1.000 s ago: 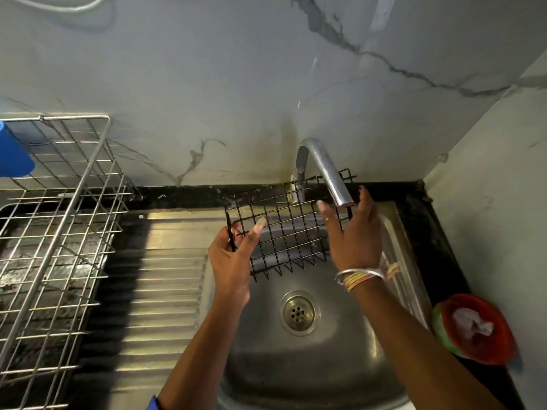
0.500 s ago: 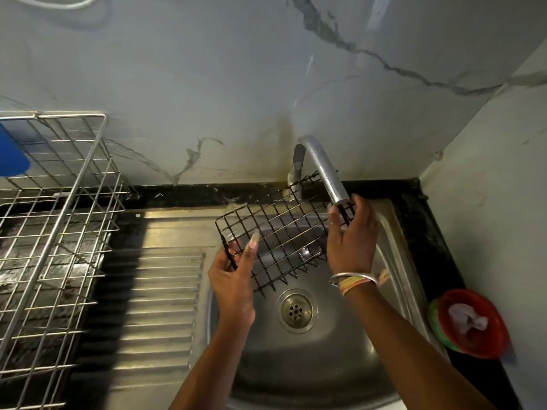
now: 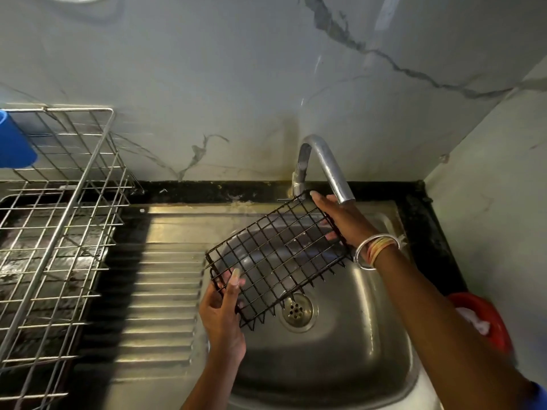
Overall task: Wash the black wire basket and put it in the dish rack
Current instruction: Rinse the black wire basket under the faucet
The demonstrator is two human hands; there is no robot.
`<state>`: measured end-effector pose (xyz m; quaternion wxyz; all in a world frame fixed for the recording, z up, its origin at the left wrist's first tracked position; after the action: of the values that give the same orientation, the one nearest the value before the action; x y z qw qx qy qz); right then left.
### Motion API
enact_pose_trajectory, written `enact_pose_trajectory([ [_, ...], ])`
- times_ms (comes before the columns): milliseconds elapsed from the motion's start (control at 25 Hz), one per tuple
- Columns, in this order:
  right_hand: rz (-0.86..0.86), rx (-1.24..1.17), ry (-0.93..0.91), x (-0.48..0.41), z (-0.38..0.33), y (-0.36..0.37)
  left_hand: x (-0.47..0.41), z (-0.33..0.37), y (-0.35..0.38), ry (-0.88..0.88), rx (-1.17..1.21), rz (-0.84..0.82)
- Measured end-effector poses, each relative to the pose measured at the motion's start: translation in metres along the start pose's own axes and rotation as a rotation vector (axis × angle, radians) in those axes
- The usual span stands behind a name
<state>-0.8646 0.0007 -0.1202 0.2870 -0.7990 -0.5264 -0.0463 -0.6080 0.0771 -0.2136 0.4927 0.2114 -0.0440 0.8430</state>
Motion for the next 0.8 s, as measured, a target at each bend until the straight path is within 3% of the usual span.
enact_pose_trajectory([
  [200, 0.127, -0.003, -0.014, 0.013, -0.008, -0.005, 0.005, -0.018, 0.006, -0.252, 0.095, -0.098],
  [320, 0.205, 0.024, -0.001, 0.016, -0.012, -0.009, 0.01, -0.027, 0.018, -0.267, -0.04, -0.116],
  [440, 0.093, -0.133, 0.079, 0.023, -0.015, -0.012, 0.012, -0.023, 0.033, -0.231, -0.226, -0.097],
  [560, -0.034, -0.064, -0.013, 0.038, -0.02, -0.014, 0.01, -0.014, 0.054, -0.303, -0.366, -0.126],
  [800, -0.016, -0.111, -0.001, 0.044, -0.02, -0.01, 0.017, 0.001, 0.082, -0.292, -0.366, -0.3],
])
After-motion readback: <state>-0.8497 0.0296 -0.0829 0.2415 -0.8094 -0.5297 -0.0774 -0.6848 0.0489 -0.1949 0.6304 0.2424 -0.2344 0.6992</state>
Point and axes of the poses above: each hand's wrist, its own x-axis away from the middle knuckle, its own y-axis out of the palm, z = x × y, the point moved 3 cm from there along -x, towards the middle knuckle, and after that the axes turned 10 degrees about z, right-handed, at the moved point
